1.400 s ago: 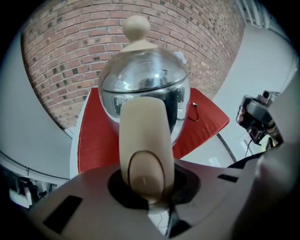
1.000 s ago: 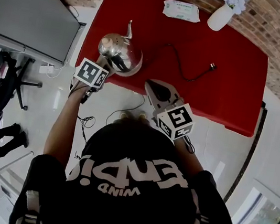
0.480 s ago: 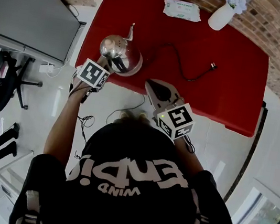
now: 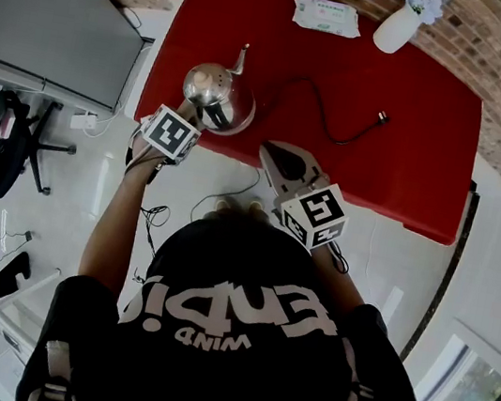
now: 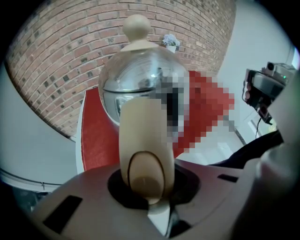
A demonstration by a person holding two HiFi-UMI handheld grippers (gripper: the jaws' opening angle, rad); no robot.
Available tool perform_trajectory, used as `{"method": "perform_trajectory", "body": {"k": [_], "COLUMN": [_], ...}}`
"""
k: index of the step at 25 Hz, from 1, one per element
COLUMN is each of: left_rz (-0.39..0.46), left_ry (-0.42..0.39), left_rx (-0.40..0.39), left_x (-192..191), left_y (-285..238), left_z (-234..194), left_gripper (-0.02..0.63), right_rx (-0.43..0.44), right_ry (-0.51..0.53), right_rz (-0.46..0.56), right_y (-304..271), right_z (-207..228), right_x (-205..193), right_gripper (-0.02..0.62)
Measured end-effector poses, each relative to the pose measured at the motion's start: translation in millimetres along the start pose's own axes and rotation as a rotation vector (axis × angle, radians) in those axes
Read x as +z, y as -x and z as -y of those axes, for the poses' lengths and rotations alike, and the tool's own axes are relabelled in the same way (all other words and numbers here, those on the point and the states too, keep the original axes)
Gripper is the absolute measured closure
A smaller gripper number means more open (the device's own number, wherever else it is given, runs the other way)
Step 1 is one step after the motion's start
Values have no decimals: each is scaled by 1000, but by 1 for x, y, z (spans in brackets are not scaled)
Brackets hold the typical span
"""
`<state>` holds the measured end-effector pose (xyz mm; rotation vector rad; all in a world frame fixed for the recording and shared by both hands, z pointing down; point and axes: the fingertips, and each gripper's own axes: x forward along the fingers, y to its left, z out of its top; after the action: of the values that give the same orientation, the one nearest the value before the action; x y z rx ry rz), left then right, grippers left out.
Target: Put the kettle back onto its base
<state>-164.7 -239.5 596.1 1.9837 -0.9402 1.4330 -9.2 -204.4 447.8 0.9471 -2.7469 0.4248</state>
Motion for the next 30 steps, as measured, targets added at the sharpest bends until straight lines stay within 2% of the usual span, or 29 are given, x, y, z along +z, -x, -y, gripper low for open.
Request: {"method": "perform_trajectory", "body": {"k": [2, 6, 11, 30], "left_rz": [6, 61, -51, -73], "left_ry": [-8, -89, -116, -147], "left_rx": [11, 69, 67, 48], "left_x": [2, 20, 9, 9], "left_y": [0, 2, -1, -4], "left_z": [-1, -7, -2, 0], "left_gripper": [551, 551, 551, 535], "right_rx": [0, 0, -3, -6], "right_ry": [1, 0, -1, -7], "right_rz": [0, -3, 0, 0], "right_y": [0, 1, 2, 5], "right_z": [0, -2, -3, 2], "right_x": [0, -2, -2, -5], "right_gripper": [573, 573, 573, 572]}}
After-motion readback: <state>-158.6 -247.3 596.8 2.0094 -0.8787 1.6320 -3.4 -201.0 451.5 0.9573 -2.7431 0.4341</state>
